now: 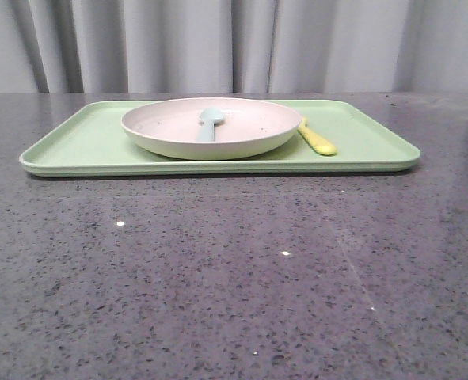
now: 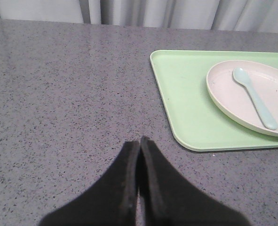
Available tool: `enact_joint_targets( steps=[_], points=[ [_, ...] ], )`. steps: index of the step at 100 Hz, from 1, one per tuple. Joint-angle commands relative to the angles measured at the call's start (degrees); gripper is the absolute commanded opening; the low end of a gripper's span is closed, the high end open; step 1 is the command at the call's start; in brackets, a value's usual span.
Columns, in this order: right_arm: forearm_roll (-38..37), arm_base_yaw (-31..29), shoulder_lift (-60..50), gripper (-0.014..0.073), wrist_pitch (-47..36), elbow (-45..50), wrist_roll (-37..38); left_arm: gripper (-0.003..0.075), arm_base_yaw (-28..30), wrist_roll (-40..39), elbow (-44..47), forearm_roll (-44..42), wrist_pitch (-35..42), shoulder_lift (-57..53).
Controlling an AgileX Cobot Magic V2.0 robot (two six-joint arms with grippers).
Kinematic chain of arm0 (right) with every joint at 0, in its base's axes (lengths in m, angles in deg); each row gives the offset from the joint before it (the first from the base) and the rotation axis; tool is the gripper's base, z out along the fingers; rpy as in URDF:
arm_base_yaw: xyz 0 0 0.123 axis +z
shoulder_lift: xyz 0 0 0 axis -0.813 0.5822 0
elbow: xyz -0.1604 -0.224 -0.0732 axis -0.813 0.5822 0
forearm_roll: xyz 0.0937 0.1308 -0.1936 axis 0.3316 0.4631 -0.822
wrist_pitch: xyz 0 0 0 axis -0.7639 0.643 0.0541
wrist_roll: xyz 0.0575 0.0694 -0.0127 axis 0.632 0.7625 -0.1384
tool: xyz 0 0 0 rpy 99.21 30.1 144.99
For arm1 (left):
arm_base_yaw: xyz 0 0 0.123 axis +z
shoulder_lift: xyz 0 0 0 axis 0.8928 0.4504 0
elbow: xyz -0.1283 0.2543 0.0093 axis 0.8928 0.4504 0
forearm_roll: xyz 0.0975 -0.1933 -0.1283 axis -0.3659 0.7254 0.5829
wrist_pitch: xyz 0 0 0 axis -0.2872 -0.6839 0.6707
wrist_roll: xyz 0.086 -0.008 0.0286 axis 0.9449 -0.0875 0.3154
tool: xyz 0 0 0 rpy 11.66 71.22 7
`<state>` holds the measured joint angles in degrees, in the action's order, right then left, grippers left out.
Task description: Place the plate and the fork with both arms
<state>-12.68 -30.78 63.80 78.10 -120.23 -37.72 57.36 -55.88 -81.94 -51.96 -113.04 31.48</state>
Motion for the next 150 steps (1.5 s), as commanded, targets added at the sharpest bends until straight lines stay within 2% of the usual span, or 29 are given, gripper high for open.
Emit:
enact_joint_targets(
  steps=[1, 12, 65, 150],
  points=[
    [-1.4, -0.3, -4.2, 0.0024, -6.3, 1.2, -0.7, -0.0020, 0.1, -0.5, -0.4, 0.3, 4.9, -1.3],
    [-1.4, -0.3, -9.0, -0.0074, -6.2, 4.2, -0.7, -0.0020, 0.1, -0.5, 0.8, 0.3, 4.9, -3.6],
    [-1.4, -0.3, -26.6, -0.0068, -6.2, 11.9, -0.7, -0.0020, 0.1, -0.5, 6.0, 0.3, 4.5, -12.5],
    [-1.4, -0.3, -27.3, -0.0068, -6.2, 11.9, -0.7, -0.0020, 0.1, -0.5, 7.7, 0.3, 4.6, -12.5]
  ],
)
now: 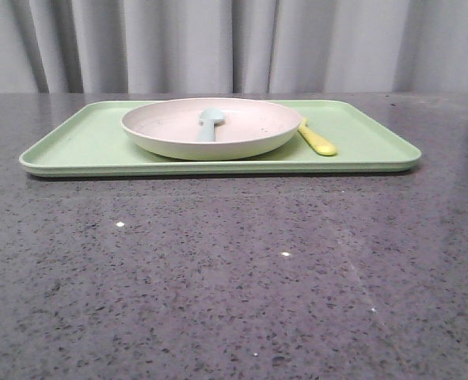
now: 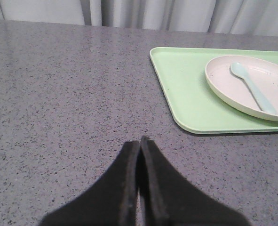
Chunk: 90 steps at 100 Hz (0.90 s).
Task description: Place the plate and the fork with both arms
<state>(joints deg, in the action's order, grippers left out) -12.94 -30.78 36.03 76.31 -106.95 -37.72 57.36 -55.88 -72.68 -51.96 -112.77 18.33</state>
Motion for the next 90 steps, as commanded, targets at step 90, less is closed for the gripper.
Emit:
enact_joint_targets(
  steps=[90],
  points=[
    [-1.2, -0.3, 0.4, -0.0068, -4.4, -1.4, -0.7, -0.0020, 0.1, 1.5, 12.6, -2.8, 26.5, -5.5]
  ],
)
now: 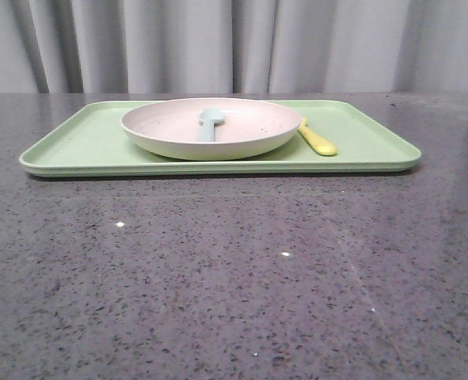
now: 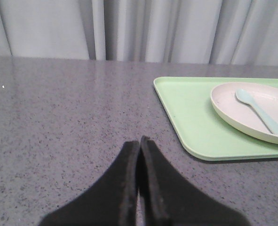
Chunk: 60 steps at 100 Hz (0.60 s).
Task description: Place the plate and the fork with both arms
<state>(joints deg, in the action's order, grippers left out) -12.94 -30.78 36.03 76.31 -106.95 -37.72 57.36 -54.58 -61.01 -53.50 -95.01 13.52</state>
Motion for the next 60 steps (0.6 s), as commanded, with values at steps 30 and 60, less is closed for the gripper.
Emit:
enact_joint_targets(
  steps=[30, 60],
  points=[
    [-1.2, -0.3, 0.4, -0.0068, -4.4, -1.4, -0.7, -0.0020, 2.2, 0.3, 11.2, -0.6, 15.4, -8.0],
    [-1.2, -0.3, 0.5, -0.0068, -4.5, -1.4, -0.7, -0.0020, 3.4, 0.3, 15.2, 0.4, 16.9, -9.6]
  ],
)
